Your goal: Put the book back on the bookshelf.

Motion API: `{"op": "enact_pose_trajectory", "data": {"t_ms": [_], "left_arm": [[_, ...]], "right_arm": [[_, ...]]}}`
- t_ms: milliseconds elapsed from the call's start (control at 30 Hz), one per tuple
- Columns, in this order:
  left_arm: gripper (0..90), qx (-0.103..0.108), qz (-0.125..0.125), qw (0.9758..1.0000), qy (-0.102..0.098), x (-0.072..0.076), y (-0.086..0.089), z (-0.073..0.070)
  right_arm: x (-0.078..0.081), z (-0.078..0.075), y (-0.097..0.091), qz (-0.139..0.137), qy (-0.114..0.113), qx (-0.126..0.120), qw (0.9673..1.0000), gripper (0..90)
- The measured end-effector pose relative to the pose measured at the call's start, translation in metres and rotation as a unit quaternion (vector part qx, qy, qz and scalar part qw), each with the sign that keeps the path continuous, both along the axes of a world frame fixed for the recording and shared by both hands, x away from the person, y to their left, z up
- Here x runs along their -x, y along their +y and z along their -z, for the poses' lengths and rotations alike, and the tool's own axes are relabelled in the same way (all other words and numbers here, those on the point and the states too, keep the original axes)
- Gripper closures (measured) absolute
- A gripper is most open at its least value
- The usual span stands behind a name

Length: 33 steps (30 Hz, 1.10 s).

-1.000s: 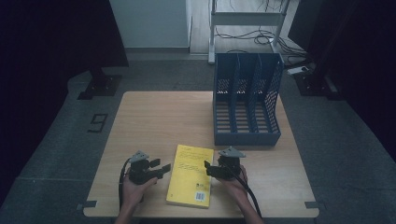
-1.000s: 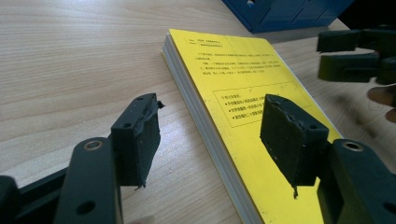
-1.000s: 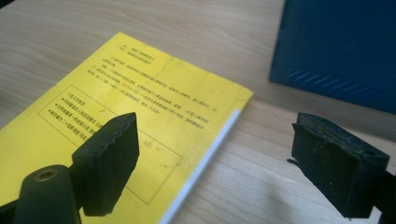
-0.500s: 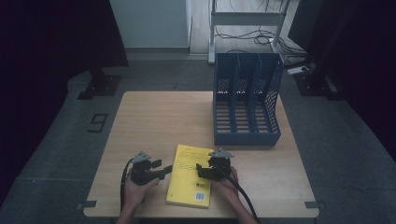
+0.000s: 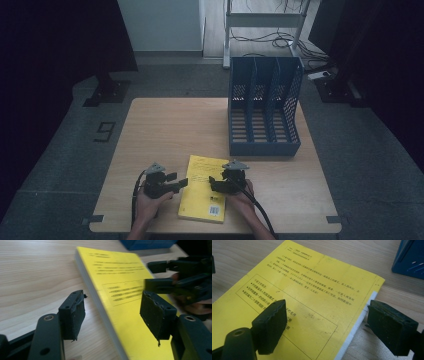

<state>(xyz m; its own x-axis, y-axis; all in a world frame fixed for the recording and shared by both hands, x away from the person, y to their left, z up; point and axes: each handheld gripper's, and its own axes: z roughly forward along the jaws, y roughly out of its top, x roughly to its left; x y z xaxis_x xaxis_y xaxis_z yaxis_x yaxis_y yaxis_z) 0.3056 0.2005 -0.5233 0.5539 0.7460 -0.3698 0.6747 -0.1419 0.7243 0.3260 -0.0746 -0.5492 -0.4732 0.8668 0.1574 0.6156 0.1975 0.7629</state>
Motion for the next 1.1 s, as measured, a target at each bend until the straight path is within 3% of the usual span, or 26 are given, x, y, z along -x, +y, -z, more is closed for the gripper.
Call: {"op": "enact_pose_trajectory", "data": {"t_ms": [67,233,600,733,1100], "left_arm": [[36.4,-0.015,0.002,0.9999,-0.003,0.000,-0.005,0.001],[36.4,-0.028,0.006,0.9996,0.000,-0.001,-0.014,0.005],[35.5,-0.046,0.024,0.9985,0.018,-0.002,-0.031,0.017],[34.4,-0.040,0.020,0.9988,0.020,-0.001,-0.031,0.018],[34.0,-0.049,0.006,0.9986,0.018,0.000,-0.036,0.018]], "right_arm": [[0.001,0.001,-0.001,0.001,-0.002,-0.003,1.0000,16.2],[0.002,0.002,-0.002,0.002,-0.002,-0.008,1.0000,16.7],[0.004,0.002,-0.003,0.004,0.003,-0.013,0.9999,17.4],[0.005,0.004,-0.004,0.002,-0.002,-0.017,0.9999,17.4],[0.005,0.004,-0.004,0.002,-0.002,-0.018,0.9998,17.4]]}}
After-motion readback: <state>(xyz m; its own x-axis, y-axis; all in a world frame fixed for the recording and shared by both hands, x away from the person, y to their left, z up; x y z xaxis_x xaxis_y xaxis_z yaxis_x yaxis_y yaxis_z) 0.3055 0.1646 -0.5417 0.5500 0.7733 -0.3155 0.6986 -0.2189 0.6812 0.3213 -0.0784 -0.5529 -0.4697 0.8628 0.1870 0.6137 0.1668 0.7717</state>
